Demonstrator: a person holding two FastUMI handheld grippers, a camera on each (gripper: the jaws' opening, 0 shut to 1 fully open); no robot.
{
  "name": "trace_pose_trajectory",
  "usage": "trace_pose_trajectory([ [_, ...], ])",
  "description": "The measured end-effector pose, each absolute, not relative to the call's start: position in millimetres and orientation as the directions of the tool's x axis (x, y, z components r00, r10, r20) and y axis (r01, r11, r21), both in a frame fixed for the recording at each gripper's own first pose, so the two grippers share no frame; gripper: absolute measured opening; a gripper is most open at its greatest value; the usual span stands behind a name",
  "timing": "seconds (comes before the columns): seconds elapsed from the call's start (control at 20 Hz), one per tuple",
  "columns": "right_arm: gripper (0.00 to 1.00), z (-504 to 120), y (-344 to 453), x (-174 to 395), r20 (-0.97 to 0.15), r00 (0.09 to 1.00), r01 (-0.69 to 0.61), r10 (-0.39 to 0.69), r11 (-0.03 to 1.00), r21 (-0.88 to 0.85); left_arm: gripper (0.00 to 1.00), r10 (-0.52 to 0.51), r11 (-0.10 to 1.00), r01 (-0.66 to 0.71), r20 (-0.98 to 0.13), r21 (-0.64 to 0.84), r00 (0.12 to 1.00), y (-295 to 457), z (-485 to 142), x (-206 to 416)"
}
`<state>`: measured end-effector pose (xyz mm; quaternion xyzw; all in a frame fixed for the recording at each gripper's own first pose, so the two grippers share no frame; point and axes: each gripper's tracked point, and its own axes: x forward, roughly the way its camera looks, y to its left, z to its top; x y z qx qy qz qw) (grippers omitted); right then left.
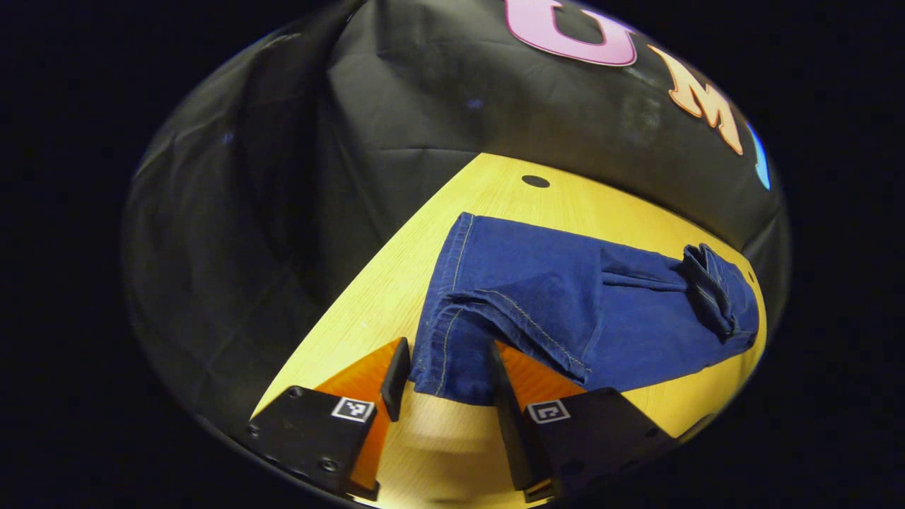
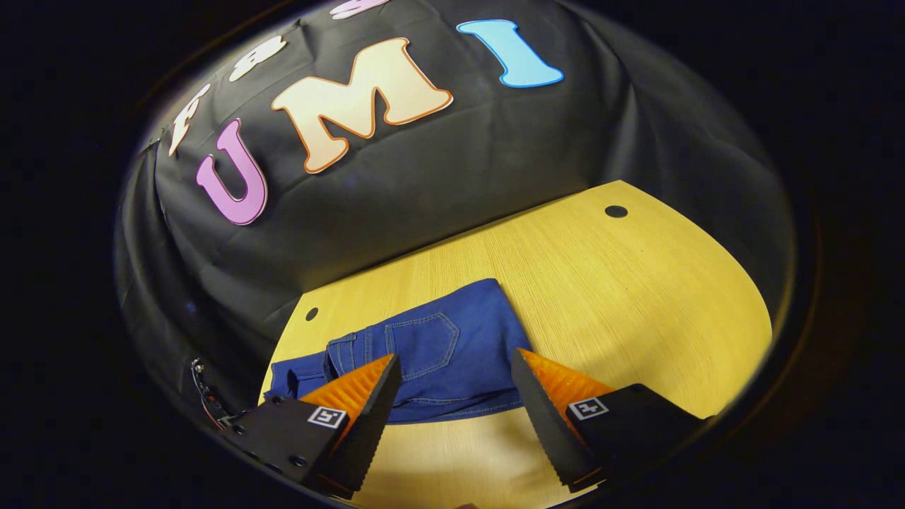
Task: Grasp the waist and the cuffs of the jeans and fold them to make the two legs overlap; first hold the waist and fold one-third of the jeans toward the cuffs, then hold the cuffs and fold the remaining one-third in the same direction to finish folding.
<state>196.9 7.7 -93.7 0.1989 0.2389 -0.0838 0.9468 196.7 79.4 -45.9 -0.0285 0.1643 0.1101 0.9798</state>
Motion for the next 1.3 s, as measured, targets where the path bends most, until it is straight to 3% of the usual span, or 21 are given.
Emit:
trace_pose_trajectory([
  [0.1,0.98,-94.0,8.6,197.0,-0.486,0.872,0.253,-0.064,0.908,0.335,0.47,0.194,0.971,-0.226,-0.301,-0.074,0.934,70.8,-40.9,194.2],
  [0.15,0.98,-93.9,9.0,197.8,-0.486,0.872,0.252,-0.063,0.908,0.335,0.46,0.174,0.968,-0.217,-0.287,-0.126,0.942,65.7,-40.8,195.8],
  [0.2,0.98,-94.4,9.9,197.3,-0.488,0.871,0.252,-0.06,0.907,0.337,0.25,0.169,0.962,-0.219,-0.28,-0.161,0.945,63.8,-38.8,196.3],
  [0.25,0.98,-94.3,11.0,197.6,-0.488,0.871,0.251,-0.059,0.907,0.338,0.19,0.156,0.964,-0.207,-0.279,-0.166,0.948,62.3,-39.1,196.3],
  [0.5,0.98,-89.7,14.6,193.6,-0.489,0.87,0.239,-0.06,0.919,0.313,0.01,0.158,0.954,-0.224,-0.302,-0.197,0.94,62.6,-37.2,199.0],
  [0.75,0.98,-81.5,5.4,186.9,-0.476,0.877,0.241,-0.071,0.921,0.307,0.0,0.093,0.942,-0.15,-0.196,-0.301,0.976,39.8,13.3,188.3],
  [1.3,0.98,-46.7,-49.8,160.8,-0.406,0.913,0.188,-0.049,0.932,0.311,0.0,-0.142,0.97,0.129,-0.05,-0.206,0.989,-149.9,115.6,196.9],
])
